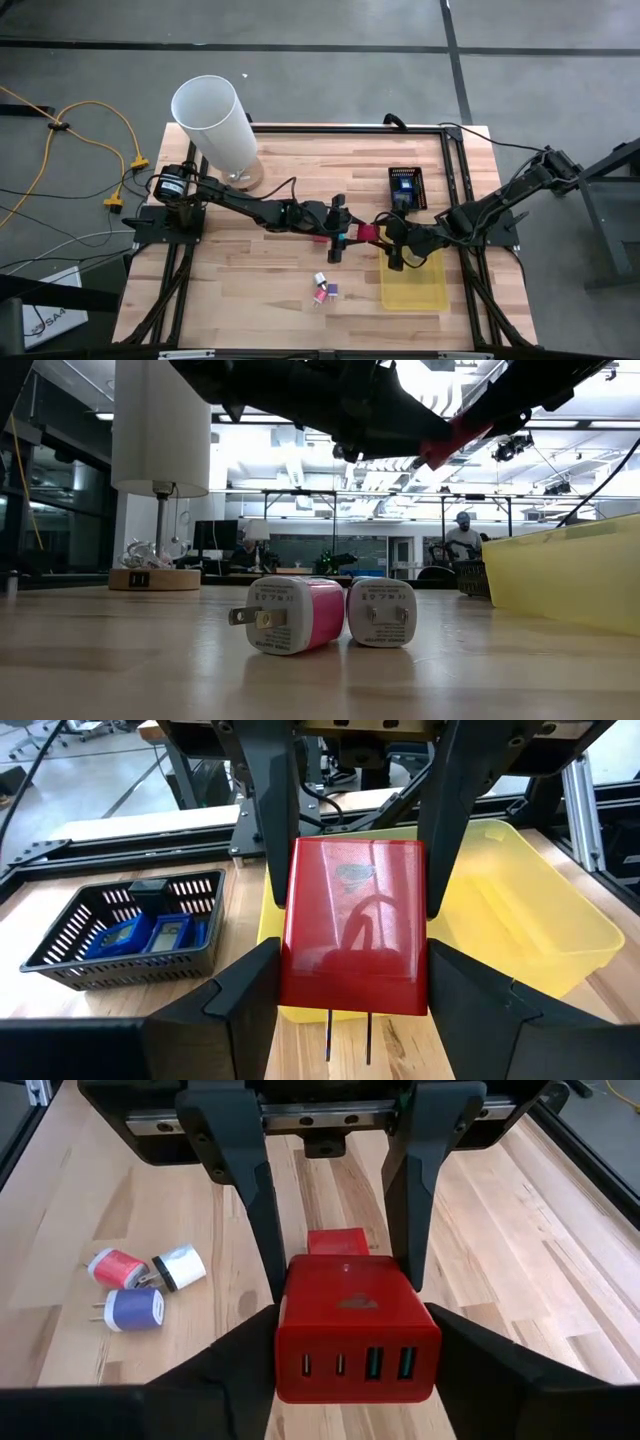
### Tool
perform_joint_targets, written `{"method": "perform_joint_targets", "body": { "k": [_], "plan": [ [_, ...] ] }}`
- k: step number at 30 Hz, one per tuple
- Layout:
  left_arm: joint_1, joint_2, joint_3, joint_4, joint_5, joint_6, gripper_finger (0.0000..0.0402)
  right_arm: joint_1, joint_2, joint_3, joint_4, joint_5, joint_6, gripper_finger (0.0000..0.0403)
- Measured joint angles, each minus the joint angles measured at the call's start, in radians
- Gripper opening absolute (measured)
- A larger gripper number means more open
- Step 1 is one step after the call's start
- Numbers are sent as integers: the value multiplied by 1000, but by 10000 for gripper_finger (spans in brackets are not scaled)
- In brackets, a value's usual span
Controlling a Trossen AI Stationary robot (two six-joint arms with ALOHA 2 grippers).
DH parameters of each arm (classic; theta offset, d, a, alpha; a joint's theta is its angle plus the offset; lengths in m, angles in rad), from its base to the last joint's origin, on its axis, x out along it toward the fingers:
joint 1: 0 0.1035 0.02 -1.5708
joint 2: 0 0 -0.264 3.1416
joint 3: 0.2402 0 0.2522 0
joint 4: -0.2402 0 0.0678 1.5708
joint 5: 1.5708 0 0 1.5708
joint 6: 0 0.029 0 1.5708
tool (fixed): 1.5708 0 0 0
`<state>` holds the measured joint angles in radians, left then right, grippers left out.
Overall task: Pick & Place Office items
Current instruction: Put the bottom red charger adapter into the yellow bin
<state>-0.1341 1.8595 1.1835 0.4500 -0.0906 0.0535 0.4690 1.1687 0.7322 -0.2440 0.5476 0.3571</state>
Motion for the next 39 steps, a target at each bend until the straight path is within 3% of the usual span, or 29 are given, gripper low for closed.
{"method": "perform_joint_targets", "body": {
  "k": [4,13,29,39],
  "plan": [
    [0,0,0,-1,-3,5,209,0,0,0,0,0,-8,201],
    [0,0,0,-1,-3,10,212,0,0,0,0,0,-20,207],
    [-15,0,0,12,2,28,287,0,0,0,-2,-32,-18,199],
    [-21,0,0,27,2,28,293,0,0,0,-3,-40,-10,199]
  ]
}}
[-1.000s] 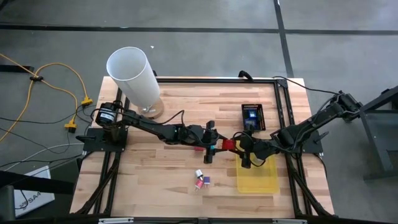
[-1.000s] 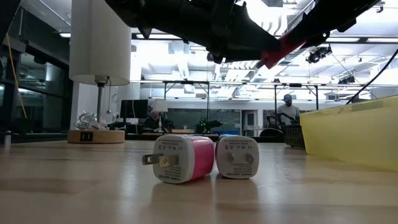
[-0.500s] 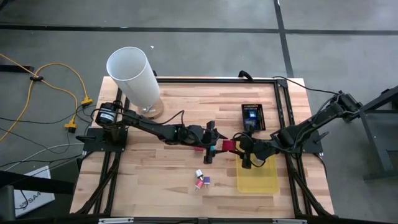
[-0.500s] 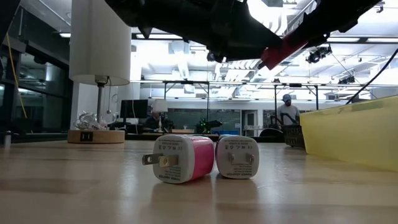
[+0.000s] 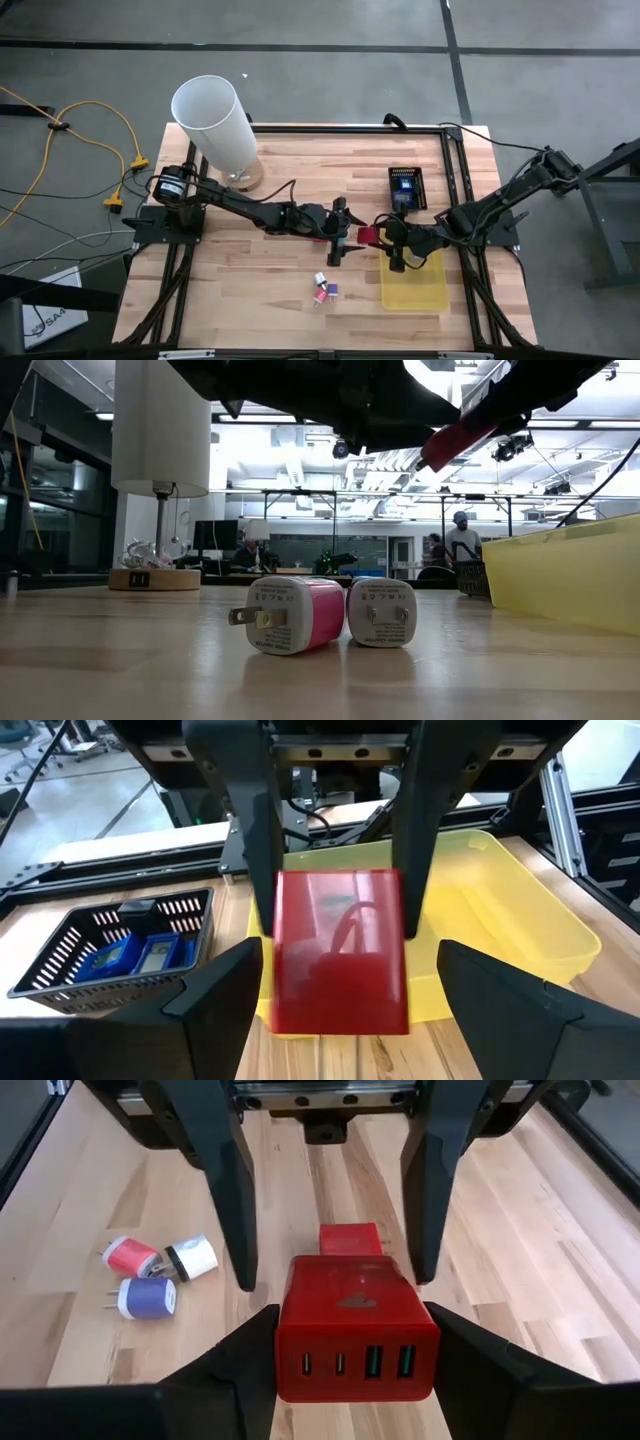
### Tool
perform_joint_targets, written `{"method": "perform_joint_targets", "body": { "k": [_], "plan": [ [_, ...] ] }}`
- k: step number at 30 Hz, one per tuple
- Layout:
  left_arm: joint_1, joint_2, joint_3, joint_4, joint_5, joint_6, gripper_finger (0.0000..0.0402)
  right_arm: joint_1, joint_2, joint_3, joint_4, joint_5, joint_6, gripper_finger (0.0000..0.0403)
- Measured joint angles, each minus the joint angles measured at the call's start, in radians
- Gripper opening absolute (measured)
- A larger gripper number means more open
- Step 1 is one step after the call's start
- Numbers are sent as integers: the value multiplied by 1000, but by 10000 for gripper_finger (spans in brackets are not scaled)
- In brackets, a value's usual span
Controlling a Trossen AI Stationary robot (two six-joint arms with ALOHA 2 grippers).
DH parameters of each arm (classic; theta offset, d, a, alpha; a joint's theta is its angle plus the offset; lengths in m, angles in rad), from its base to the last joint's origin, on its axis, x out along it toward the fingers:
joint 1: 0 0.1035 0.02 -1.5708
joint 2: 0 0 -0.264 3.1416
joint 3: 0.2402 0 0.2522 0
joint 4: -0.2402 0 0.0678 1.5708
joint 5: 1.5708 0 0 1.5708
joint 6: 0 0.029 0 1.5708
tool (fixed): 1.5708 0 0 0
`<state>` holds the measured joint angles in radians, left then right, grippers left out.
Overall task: Pick & Place Office items
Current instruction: Put the bottom red charger adapter into the yellow bin
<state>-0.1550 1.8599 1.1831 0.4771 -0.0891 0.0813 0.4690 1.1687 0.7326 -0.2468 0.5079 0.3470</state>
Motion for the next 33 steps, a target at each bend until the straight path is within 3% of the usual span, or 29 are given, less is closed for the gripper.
{"method": "perform_joint_targets", "body": {
  "k": [8,21,25,33],
  "plan": [
    [0,0,0,0,0,-3,293,23,-20,0,-97,-42,113,199],
    [0,0,0,-2,-1,-8,293,166,-117,0,-345,-95,465,199],
    [0,0,0,-2,-1,-11,293,220,-107,0,-399,-149,610,199],
    [0,0,0,-2,-1,-11,293,339,-15,0,-400,-118,753,199]
  ]
}}
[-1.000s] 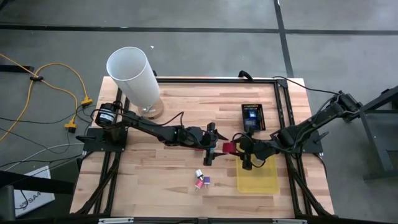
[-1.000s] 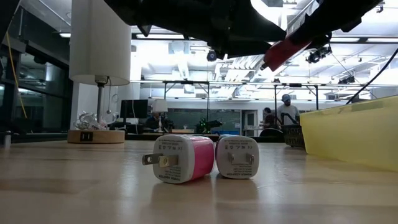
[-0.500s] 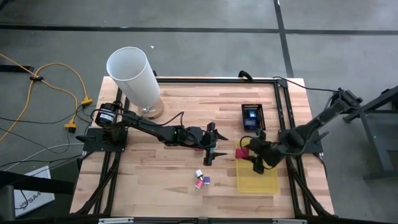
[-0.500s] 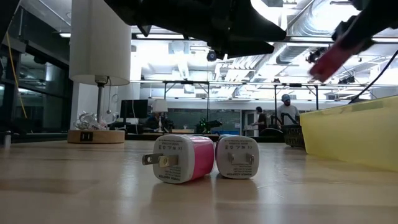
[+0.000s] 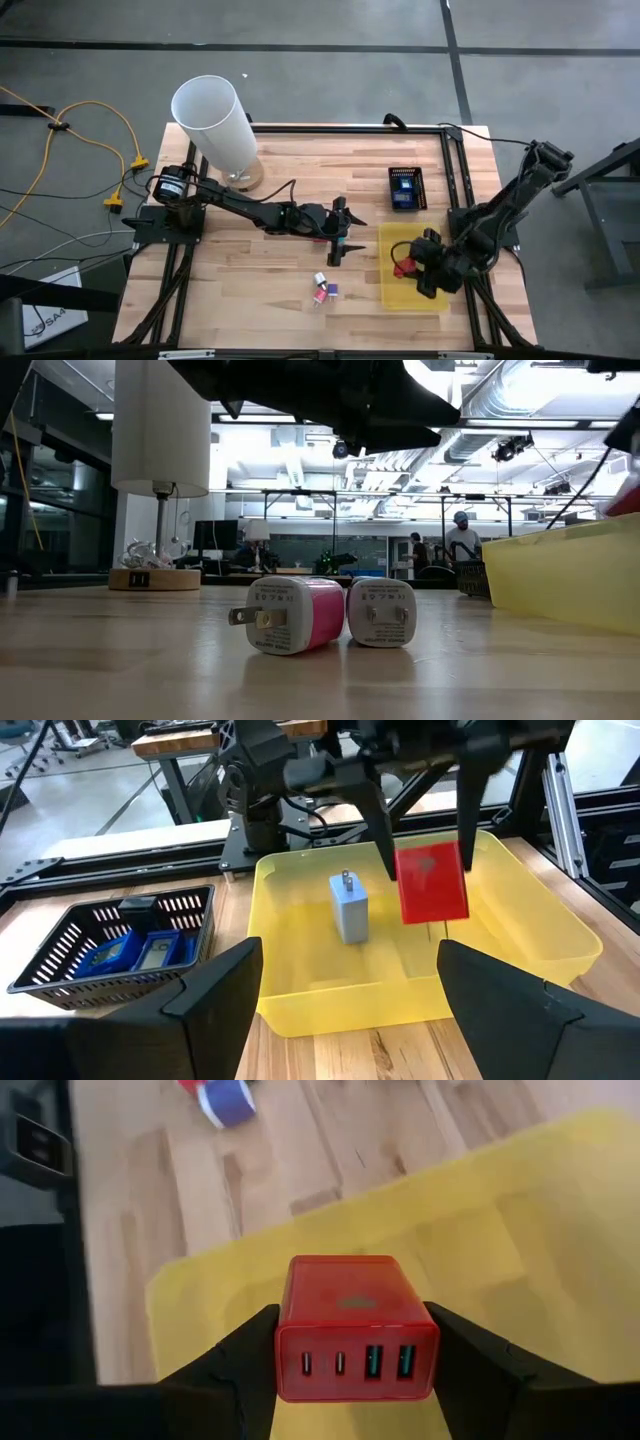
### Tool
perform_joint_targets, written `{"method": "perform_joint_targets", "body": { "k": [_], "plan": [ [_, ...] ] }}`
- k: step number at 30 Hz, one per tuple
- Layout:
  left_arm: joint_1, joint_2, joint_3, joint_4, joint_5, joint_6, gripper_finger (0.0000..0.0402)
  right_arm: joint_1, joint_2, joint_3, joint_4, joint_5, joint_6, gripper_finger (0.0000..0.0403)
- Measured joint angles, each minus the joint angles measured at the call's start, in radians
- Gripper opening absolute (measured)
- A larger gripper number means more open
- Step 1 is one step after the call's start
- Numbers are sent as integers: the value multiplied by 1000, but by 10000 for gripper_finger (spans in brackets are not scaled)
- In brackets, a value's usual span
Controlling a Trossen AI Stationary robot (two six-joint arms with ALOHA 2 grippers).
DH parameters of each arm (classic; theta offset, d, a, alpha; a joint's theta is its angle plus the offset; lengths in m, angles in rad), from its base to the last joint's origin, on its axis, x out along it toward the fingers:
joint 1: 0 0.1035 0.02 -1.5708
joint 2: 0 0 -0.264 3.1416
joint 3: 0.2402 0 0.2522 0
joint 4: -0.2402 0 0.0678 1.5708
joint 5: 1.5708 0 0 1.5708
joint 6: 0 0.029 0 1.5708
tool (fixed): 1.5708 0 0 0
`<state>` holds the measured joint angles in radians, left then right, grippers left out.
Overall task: Pick & Place Office items
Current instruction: Put the bottom red charger adapter into the yellow bin
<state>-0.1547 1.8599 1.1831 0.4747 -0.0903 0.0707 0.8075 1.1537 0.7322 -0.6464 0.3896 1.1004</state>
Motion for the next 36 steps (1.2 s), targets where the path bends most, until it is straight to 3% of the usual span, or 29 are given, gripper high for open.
{"method": "perform_joint_targets", "body": {
  "k": [6,17,24,30,36],
  "plan": [
    [0,0,0,0,0,-16,293,93,113,0,6,99,105,199],
    [0,0,-1,0,0,-18,293,157,302,0,111,107,216,208],
    [0,0,-1,0,0,-19,293,157,311,0,118,104,216,217],
    [0,0,-1,0,0,-19,293,154,311,0,146,8,217,219],
    [0,0,-1,0,0,-19,293,154,311,0,152,-10,235,221]
  ]
}}
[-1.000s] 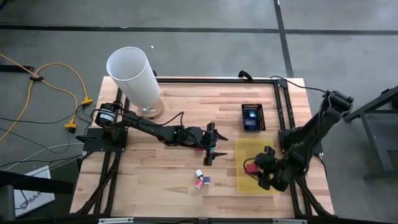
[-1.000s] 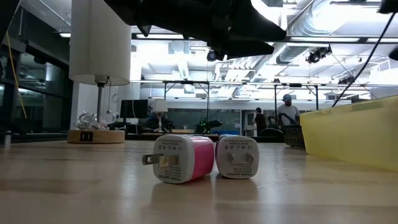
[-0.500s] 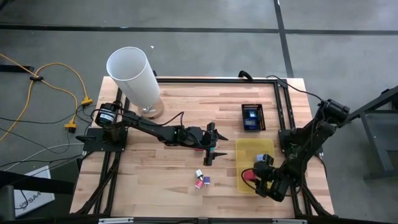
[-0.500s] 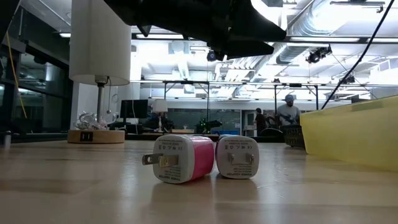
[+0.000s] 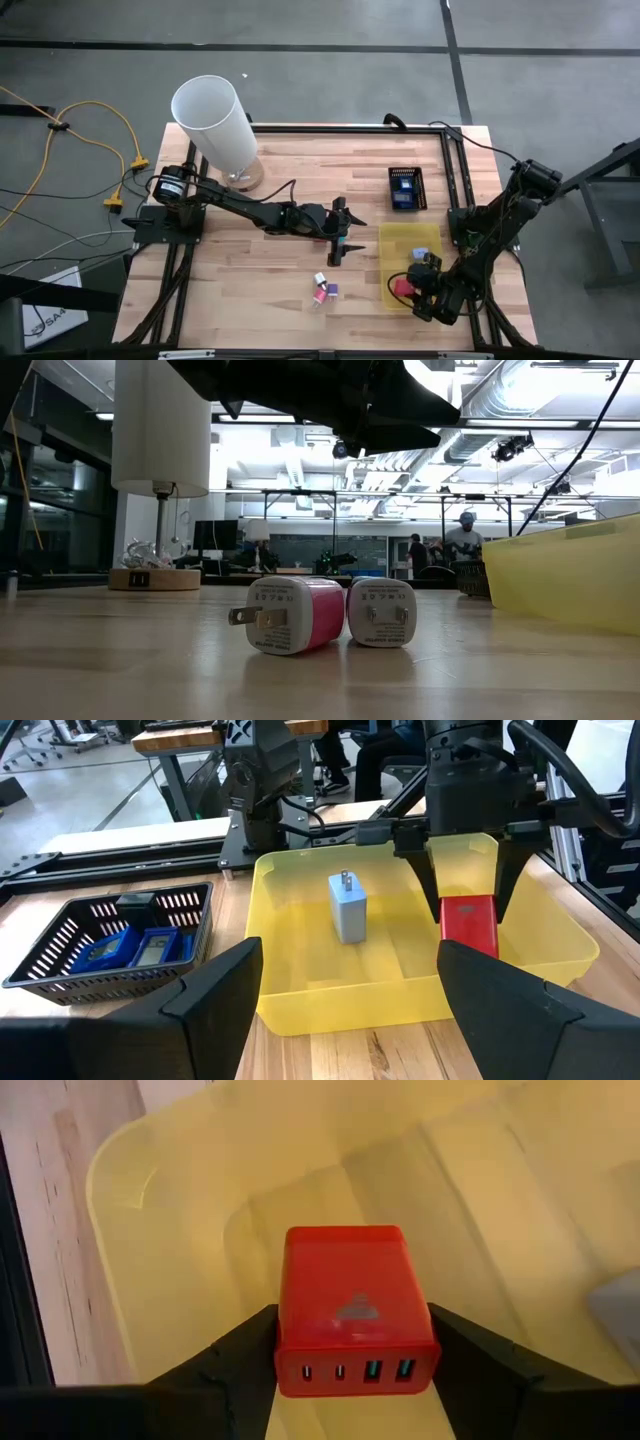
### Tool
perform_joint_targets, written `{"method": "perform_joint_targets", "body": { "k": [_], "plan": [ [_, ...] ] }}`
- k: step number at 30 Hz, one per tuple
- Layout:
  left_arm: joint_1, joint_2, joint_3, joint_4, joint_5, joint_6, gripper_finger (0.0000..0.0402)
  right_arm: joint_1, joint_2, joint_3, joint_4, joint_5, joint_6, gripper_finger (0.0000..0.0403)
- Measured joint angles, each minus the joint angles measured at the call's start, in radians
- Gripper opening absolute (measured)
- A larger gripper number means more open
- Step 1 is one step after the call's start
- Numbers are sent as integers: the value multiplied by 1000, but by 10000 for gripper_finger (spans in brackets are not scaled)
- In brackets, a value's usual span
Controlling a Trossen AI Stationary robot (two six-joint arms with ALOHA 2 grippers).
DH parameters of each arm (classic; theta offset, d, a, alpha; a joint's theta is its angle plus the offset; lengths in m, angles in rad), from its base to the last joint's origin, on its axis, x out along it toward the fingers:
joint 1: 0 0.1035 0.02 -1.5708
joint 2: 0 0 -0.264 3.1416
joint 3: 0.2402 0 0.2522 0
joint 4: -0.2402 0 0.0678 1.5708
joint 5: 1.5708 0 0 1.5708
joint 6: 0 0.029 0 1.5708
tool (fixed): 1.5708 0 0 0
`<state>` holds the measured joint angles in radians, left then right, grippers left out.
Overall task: Pick & Place Office items
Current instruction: Put the bottom red charger adapter into the yellow bin
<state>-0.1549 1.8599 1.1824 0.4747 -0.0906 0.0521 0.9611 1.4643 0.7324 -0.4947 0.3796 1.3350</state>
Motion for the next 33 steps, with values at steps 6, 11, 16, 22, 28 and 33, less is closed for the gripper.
{"method": "perform_joint_targets", "body": {
  "k": [6,11,16,22,28,33],
  "plan": [
    [0,0,0,0,0,0,293,0,0,0,1,-1,8,221],
    [0,0,0,0,0,0,293,-1,0,0,5,-24,9,222],
    [0,0,0,0,0,0,293,-1,0,0,8,-24,9,222],
    [0,0,0,0,0,0,293,-1,0,0,13,-16,8,222],
    [0,0,0,0,0,0,293,-1,0,0,10,-13,34,222],
    [0,0,0,0,0,0,293,-2,0,0,9,-4,38,222]
  ]
}}
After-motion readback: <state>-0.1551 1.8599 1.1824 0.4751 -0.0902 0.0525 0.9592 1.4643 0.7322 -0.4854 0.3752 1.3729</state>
